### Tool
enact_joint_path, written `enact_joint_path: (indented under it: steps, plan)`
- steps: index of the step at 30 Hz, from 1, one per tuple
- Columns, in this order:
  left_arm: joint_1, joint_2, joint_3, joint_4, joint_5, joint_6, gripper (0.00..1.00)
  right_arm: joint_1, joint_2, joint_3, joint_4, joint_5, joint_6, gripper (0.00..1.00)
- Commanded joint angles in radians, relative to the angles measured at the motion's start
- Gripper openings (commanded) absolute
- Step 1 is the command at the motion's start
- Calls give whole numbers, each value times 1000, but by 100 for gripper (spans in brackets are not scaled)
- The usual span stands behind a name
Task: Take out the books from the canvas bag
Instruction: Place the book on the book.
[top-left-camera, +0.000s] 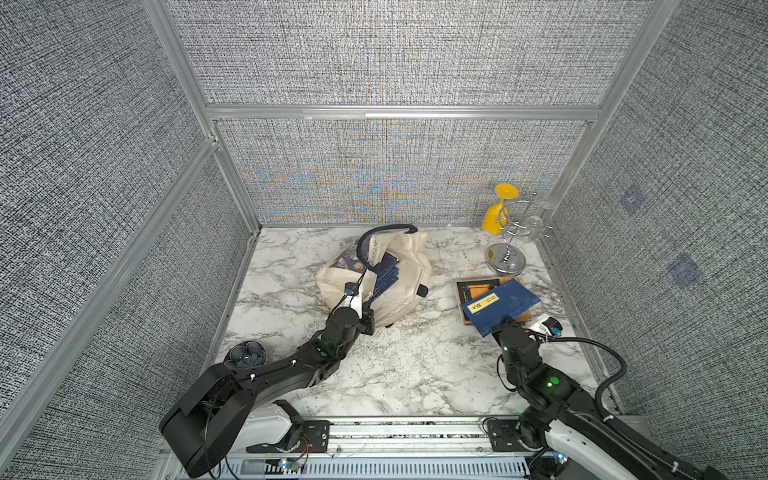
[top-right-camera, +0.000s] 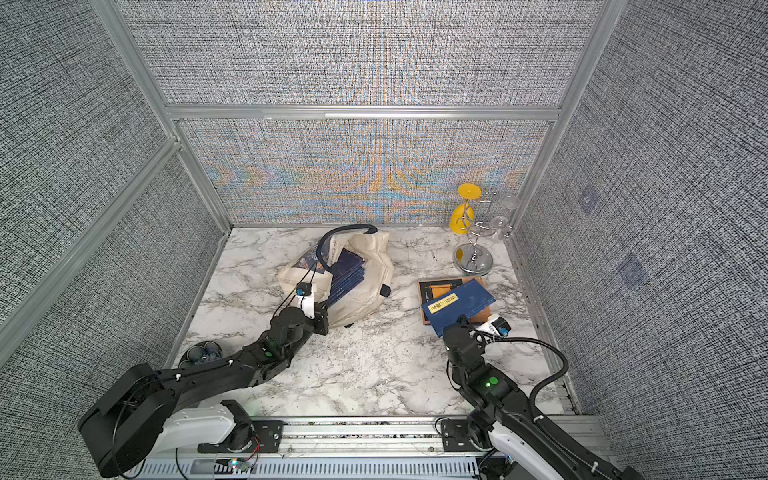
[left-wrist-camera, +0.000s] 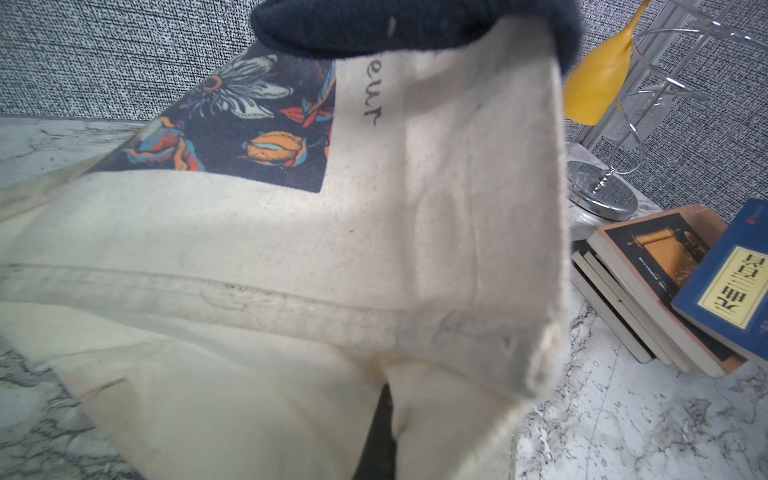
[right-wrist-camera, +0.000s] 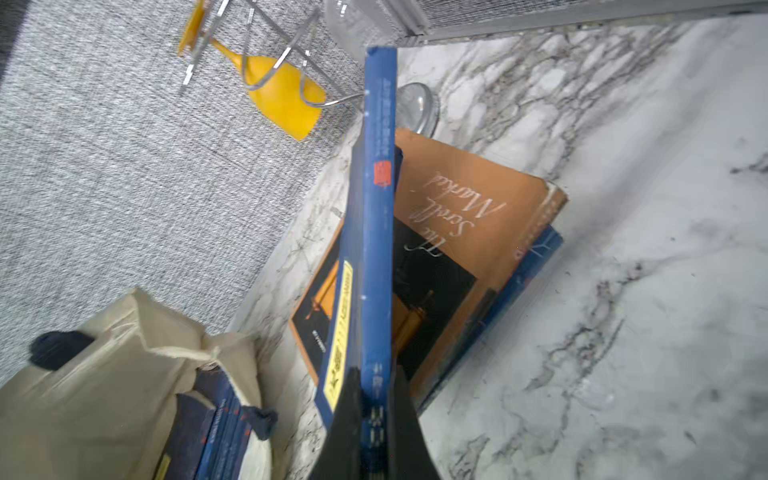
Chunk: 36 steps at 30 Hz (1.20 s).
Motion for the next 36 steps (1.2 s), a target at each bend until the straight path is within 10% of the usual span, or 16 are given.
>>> enact_joint_path:
  steps: [1, 29, 36]
  plan:
    - [-1, 4, 12, 41, 4, 2, 0, 0, 82, 12, 6, 55, 157, 0]
    - [-1, -2, 13, 37, 11, 1, 0, -89, 431, 138, 43, -121, 389, 27]
    - [-1, 1, 15, 35, 14, 1, 0, -89, 421, 142, 42, -156, 352, 51]
